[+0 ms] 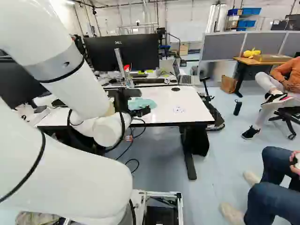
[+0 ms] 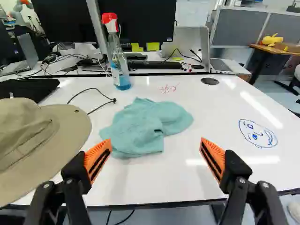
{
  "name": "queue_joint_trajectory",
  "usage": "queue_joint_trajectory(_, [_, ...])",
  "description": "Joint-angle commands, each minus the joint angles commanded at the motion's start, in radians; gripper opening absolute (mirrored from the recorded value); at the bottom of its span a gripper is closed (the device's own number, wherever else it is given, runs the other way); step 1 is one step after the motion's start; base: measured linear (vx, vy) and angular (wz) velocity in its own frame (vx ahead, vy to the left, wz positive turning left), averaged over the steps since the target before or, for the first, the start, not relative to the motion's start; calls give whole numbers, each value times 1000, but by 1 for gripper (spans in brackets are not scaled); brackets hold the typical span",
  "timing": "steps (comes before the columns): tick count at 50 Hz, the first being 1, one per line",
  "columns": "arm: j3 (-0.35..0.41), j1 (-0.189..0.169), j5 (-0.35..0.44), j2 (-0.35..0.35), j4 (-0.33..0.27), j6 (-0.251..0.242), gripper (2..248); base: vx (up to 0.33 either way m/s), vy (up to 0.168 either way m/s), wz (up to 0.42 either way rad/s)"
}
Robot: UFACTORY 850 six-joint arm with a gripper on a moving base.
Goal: Clean the table with the green towel
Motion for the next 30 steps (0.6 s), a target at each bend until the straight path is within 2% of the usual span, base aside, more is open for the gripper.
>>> queue_joint_trajectory(1, [-21,0,0,-25,0,0,247,0,0,0])
queue_joint_trajectory(30, [-124,0,0,-140,0,0,247,0,0,0])
